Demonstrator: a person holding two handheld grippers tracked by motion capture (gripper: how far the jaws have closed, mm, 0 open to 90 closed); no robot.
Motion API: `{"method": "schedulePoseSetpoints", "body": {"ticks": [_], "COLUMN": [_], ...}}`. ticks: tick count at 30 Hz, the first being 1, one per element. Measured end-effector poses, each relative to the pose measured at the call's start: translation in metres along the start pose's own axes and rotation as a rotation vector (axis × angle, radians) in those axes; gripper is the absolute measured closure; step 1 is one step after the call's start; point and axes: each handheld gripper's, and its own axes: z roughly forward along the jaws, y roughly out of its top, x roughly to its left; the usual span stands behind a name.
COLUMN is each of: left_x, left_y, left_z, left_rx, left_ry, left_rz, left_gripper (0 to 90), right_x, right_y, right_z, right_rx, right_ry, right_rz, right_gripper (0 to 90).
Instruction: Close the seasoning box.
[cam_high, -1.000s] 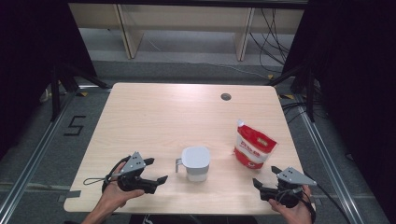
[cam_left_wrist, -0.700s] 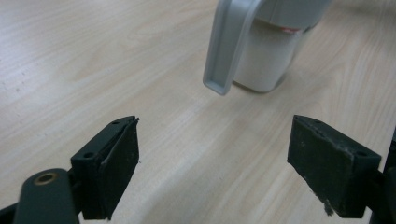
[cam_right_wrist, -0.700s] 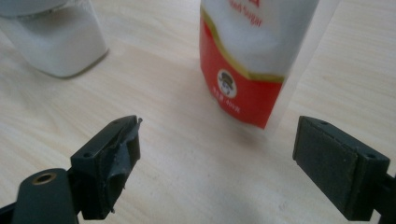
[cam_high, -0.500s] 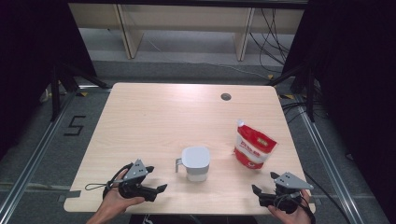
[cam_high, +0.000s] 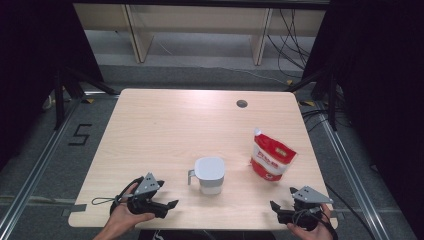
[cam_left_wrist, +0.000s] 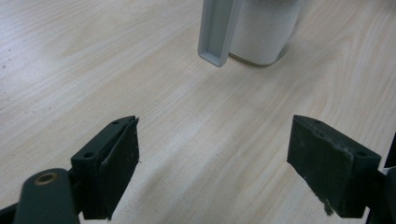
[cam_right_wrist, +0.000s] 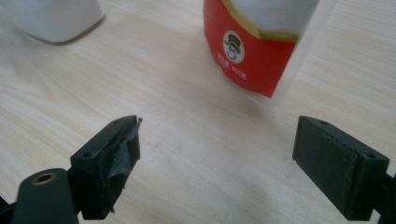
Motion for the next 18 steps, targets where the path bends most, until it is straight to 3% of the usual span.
{"method": "schedulePoseSetpoints", "body": {"ticks": [3, 5, 6, 9, 10, 15, 16, 18], "left_x": [-0.0002, -0.0002, -0.0001, 0.0001, 0.0013, 0.0017, 0.0007, 0.0016], "left_y": [0.0, 0.0001, 0.0, 0.0, 0.0005, 0.0002, 0.0, 0.0], "left_z": [0.0002, 0.0003, 0.0003, 0.0004, 0.0001, 0.001, 0.0011, 0.001], "left_rx": [0.0, -0.001, 0.0, -0.001, 0.001, -0.008, 0.003, 0.004], "left_ry": [-0.001, 0.0, 0.0, 0.002, 0.002, 0.001, 0.006, 0.01], "left_rz": [-0.001, -0.002, -0.001, 0.001, 0.021, 0.021, -0.005, 0.009], "left_gripper": [16.4, 16.4, 16.3, 16.4, 16.4, 16.3, 16.3, 16.3], "right_x": [0.0002, 0.0009, 0.0031, 0.0, -0.0002, -0.0016, -0.0027, -0.0037], "right_y": [-0.0002, -0.0002, -0.0005, -0.0004, -0.0001, -0.0005, -0.0012, -0.0012], "right_z": [0.0003, -0.0005, -0.0008, 0.0002, 0.0005, -0.0004, 0.0006, 0.0002], "right_rx": [0.007, 0.004, 0.014, 0.009, 0.009, 0.003, 0.004, 0.008], "right_ry": [0.008, -0.011, -0.004, 0.007, 0.006, -0.023, -0.015, -0.027], "right_rz": [0.009, 0.008, 0.042, 0.011, -0.001, 0.007, 0.024, 0.022], "right_gripper": [15.6, 15.6, 15.6, 15.6, 15.6, 15.6, 15.6, 15.7]}}
